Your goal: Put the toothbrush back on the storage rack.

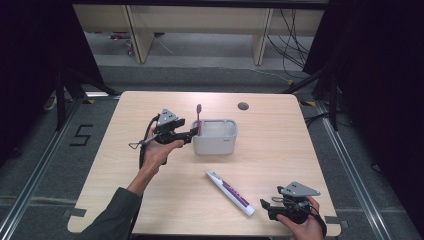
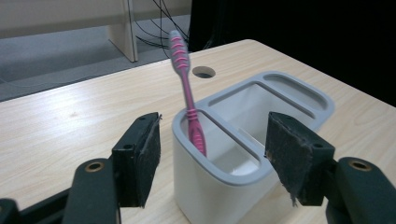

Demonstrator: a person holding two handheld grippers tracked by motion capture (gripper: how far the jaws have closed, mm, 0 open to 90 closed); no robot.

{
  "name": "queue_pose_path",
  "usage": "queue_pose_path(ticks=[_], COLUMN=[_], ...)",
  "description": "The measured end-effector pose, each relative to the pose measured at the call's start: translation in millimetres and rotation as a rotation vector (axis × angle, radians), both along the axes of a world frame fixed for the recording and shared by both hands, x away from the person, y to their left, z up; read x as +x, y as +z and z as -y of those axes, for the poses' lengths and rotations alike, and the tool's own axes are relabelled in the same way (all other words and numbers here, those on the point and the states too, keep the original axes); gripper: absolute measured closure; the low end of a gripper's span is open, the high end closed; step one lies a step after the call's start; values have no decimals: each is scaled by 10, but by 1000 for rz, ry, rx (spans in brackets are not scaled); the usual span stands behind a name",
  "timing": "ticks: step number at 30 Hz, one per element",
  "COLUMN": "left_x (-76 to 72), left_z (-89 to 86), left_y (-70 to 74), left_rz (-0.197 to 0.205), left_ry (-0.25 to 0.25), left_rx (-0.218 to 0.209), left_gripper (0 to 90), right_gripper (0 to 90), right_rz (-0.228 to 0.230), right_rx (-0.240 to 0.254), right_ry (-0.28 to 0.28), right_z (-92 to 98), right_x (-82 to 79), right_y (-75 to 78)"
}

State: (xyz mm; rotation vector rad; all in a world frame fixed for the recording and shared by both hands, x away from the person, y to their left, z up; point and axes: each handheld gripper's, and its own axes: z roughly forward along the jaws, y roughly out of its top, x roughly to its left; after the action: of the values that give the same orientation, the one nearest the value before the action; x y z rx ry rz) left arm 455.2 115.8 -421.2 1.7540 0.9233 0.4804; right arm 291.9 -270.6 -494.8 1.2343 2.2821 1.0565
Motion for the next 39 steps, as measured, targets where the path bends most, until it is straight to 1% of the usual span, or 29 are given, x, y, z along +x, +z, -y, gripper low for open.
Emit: queue_pose_path(ticks=[1, 4, 5, 6, 7, 8, 9, 10, 11, 14, 16, 18, 20, 21, 23, 24, 26, 27, 29, 32, 33, 36, 37, 39], left_x=[-19, -50, -54, -59, -63, -65, -72, -81, -94, -128, -142, -163, -184, -194, -215, -230, -249, -266, -291, -323, -331, -358, -366, -375], left_z=[-3, -25, -35, -47, -56, -68, -75, -83, -91, -122, -147, -175, -204, -222, -263, -285, -326, -349, -389, -445, -461, -502, -510, -514], left_y=[8, 10, 6, 1, -5, -15, -28, -41, -55, -96, -125, -146, -156, -154, -151, -145, -147, -143, -147, -148, -151, -160, -168, -197], left_rz=[6, 2, 1, 0, -1, -1, -5, -8, -14, -18, -26, -31, -35, -33, -28, -31, -30, -32, -31, -32, -30, -31, -31, -35], left_ry=[-5, -16, -15, -16, -13, -16, -15, -15, -15, -21, -22, -21, -21, -23, -23, -18, -17, -12, -11, -11, -11, -8, -8, -10], left_rx=[0, 7, 6, 5, 3, 2, -2, -3, -6, -1, 5, 4, 6, 10, 9, 12, 5, 13, 14, 20, 17, 27, 32, 38], left_gripper=[349, 345, 343, 342, 341, 341, 341, 339, 338, 337, 337, 337, 337, 337, 337, 337, 335, 335, 335, 332, 331, 328, 325, 304], right_gripper=[227, 227, 227, 227, 227, 227, 227, 227, 227, 225, 225, 224, 225, 225, 225, 225, 225, 225, 225, 225, 225, 225, 225, 226], right_rz=[1, 1, 18, 2, 0, 4, 21, 22, 0, -12, 0, -8, -7, 8, 11, 12, 10, 15, 18, 17, 4, 4, -3, 8], right_rx=[0, 1, -14, 2, 5, 5, -11, -10, 10, 11, -1, 8, 5, -8, -9, -9, -7, -9, -5, -6, -8, -4, 4, -8], right_ry=[-1, -2, -5, -15, -16, -21, -13, -16, -27, -26, -17, -26, -28, -21, -20, -21, -21, -17, -5, -8, -22, -19, -21, -19], right_z=[1, 0, 10, -3, -3, -2, 14, 17, 6, 10, 18, 7, 9, 21, 24, 24, 24, 26, 24, 23, 18, 17, 12, 19], right_x=[-1, -2, 1, -8, -9, -9, 1, 1, -11, -6, 7, 0, 3, 13, 15, 16, 16, 22, 33, 33, 23, 27, 23, 26], right_y=[1, 2, 5, 3, 5, 5, 8, 7, 5, -3, -10, -6, -7, -7, -7, -6, -8, -13, -19, -18, -12, -16, -17, -14])
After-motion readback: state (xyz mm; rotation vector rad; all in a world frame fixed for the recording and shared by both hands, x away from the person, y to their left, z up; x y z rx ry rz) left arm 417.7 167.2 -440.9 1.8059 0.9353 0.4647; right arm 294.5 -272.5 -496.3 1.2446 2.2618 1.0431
